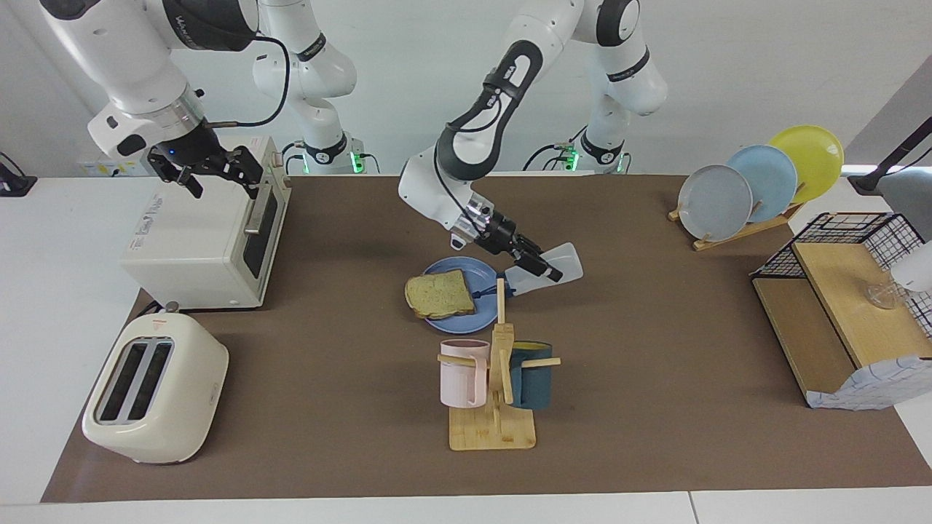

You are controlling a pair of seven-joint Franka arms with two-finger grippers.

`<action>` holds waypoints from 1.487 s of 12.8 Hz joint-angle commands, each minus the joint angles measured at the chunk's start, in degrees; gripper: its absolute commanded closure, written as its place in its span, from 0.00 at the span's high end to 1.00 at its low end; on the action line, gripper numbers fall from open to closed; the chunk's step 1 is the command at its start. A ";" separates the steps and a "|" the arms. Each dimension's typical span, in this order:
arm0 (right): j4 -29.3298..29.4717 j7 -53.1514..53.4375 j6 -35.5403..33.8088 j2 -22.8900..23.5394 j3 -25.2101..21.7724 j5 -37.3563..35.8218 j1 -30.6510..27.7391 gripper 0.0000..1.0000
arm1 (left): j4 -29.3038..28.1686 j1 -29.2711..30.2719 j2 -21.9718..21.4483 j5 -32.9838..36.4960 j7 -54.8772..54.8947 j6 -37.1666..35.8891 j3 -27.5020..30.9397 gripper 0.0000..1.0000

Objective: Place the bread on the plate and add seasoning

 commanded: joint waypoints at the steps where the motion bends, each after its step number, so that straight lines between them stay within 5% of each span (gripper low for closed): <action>1: -0.64 -0.41 0.19 -0.66 0.30 0.84 -0.52 1.00 | -5.31 4.34 -7.38 -5.50 -4.16 7.04 -0.68 0.00; 5: -0.64 -0.41 0.11 -0.66 0.30 0.84 -0.61 1.00 | -15.86 15.41 -20.40 -15.42 -5.04 25.48 -0.69 0.00; 8: -0.64 -0.41 0.19 -0.66 0.30 0.84 -0.52 1.00 | -19.20 22.37 -20.60 -24.92 -11.08 43.05 -0.77 0.00; 11: -0.64 -0.41 0.11 -0.66 0.30 0.84 -0.52 1.00 | -27.10 28.78 -20.42 -27.06 -21.36 66.77 -0.77 0.00; 14: -0.56 -0.41 0.11 -0.66 0.30 0.84 -0.52 1.00 | -29.41 33.36 -17.36 -27.06 -31.46 83.58 -0.77 0.00; 19: -0.64 -0.41 0.11 -0.66 0.30 0.84 -0.52 1.00 | -22.76 36.01 -1.38 -27.15 -44.60 106.46 -0.51 0.00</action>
